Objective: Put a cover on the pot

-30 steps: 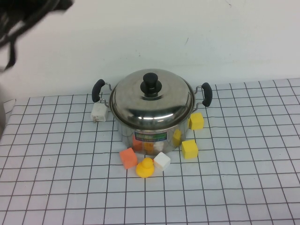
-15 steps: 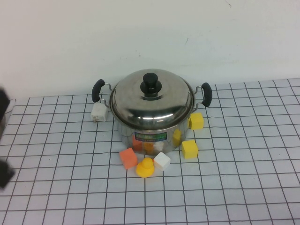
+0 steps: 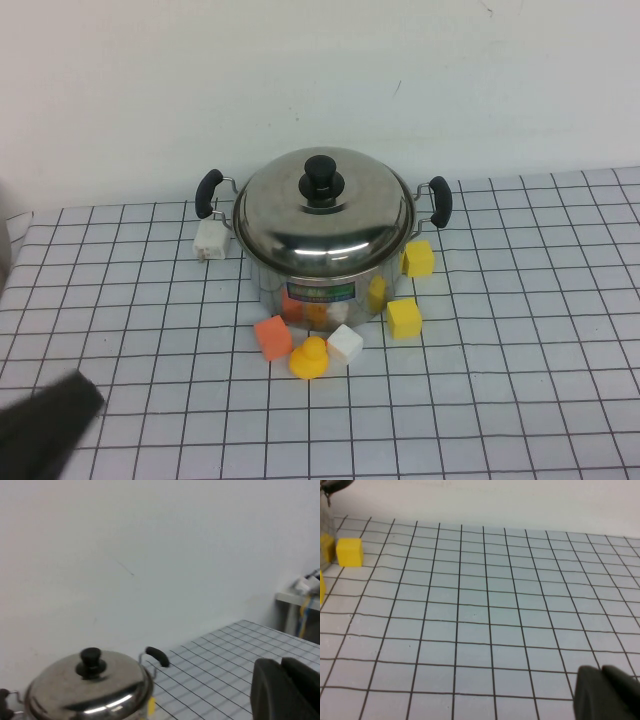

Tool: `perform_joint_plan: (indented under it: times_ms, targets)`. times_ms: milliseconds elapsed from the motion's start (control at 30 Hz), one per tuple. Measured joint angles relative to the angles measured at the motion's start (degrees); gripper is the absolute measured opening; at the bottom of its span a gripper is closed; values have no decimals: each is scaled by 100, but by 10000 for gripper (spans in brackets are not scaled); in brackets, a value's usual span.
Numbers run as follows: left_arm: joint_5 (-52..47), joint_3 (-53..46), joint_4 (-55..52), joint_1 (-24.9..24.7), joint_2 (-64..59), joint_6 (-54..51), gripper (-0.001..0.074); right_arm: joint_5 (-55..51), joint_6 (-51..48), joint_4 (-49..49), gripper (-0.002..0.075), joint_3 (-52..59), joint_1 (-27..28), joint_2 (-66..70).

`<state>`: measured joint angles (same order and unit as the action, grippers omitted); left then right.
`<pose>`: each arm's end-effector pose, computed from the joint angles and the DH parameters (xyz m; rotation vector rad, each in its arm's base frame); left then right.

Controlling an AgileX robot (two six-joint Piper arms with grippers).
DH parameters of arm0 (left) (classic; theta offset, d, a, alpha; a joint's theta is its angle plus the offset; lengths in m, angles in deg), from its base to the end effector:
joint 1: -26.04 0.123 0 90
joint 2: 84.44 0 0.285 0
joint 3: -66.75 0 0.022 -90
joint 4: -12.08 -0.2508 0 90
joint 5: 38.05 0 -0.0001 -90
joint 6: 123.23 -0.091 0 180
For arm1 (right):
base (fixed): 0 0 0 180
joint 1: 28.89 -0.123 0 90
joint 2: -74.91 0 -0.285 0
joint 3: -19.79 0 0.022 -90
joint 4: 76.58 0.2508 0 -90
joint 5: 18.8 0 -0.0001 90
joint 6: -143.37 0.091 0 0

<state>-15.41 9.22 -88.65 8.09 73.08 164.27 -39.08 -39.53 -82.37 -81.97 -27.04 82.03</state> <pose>0.0500 -0.0523 0.3053 0.4733 1.4363 -0.6205 0.0529 -0.0049 0.1761 -0.0798 1.8431 -0.1565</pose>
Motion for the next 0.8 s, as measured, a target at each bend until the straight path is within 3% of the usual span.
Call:
perform_joint_plan:
  times_ms: [267,567,667,800]
  targets:
    - [570,-15,-20,0,14,4,0,0,0,0,9,0,0,0]
    - [-1086,-15,1171,0,14,-76,0,0,0,0,9,0,0,0]
    - [-1757,-15,2513,0,14,-1008,0,0,0,0,9,0,0,0]
    - [-2415,-15,5069,0,14,-3997,0,0,0,0,9,0,0,0]
